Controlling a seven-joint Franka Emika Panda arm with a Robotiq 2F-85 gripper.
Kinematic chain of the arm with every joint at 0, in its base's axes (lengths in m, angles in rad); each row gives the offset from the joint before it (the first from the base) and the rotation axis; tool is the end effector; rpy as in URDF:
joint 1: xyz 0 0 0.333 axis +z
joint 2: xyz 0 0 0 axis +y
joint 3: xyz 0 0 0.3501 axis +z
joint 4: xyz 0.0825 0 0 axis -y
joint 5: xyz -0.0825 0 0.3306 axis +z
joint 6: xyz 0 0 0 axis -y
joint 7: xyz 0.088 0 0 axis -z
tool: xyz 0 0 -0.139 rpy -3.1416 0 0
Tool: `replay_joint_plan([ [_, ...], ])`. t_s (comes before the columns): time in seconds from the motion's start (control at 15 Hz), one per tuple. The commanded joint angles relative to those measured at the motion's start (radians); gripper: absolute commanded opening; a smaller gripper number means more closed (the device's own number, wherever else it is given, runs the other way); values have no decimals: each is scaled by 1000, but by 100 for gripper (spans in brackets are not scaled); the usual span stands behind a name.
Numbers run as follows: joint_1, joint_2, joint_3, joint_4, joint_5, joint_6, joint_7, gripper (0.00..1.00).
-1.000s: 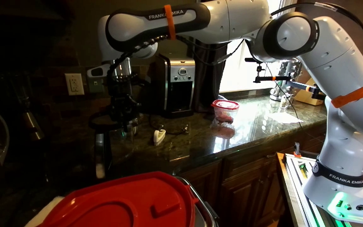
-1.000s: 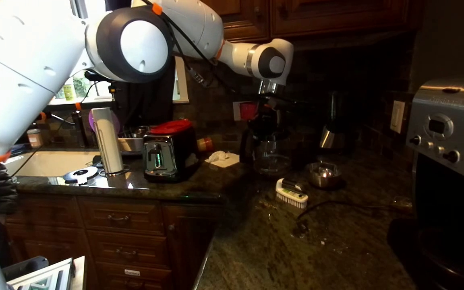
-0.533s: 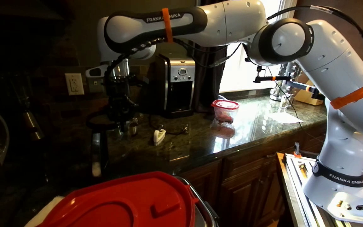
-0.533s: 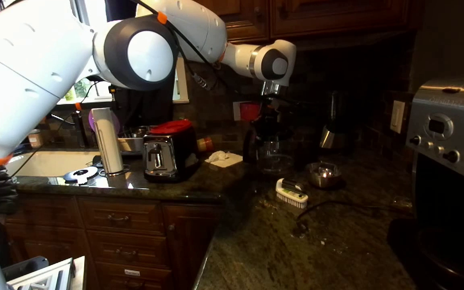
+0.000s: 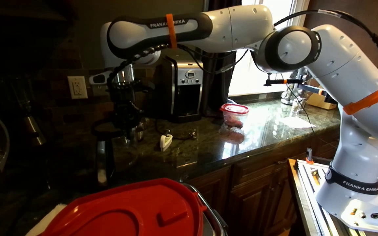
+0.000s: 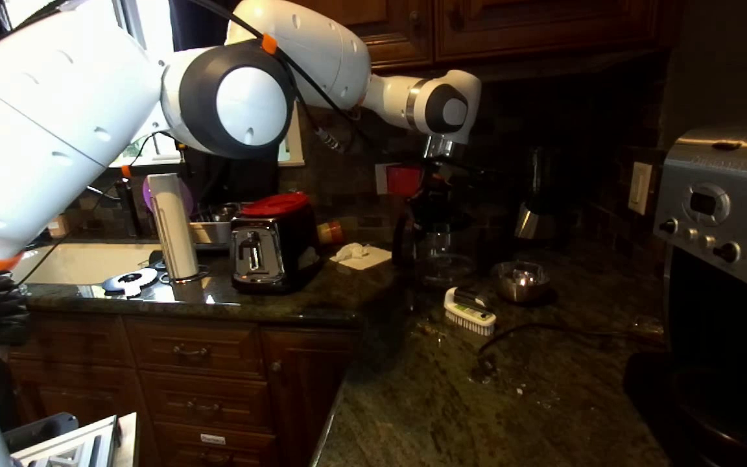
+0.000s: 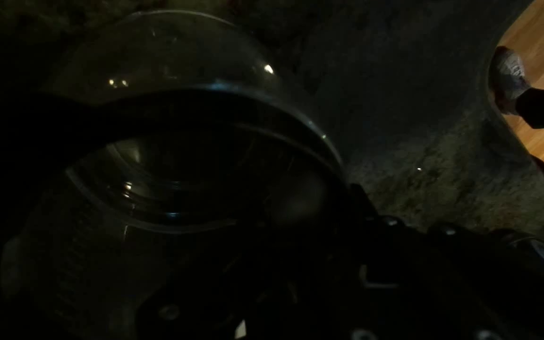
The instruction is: Move the coffee jar to the left
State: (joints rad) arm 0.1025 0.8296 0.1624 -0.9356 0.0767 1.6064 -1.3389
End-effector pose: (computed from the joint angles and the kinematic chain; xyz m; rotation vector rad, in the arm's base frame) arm 0.7018 0.1564 0.3805 -2.0658 -2.0275 0.0358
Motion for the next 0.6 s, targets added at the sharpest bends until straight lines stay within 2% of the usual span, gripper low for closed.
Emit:
replay_joint_plan([
  [0.0, 5, 36, -1, 82, 0, -57, 15, 2],
  [0.07, 5, 40, -1, 89, 1, -63, 16, 15],
  [0.13, 4, 43, 0, 95, 3, -69, 18, 35],
  [0.53, 2, 38, 7, 129, 9, -87, 5, 79],
])
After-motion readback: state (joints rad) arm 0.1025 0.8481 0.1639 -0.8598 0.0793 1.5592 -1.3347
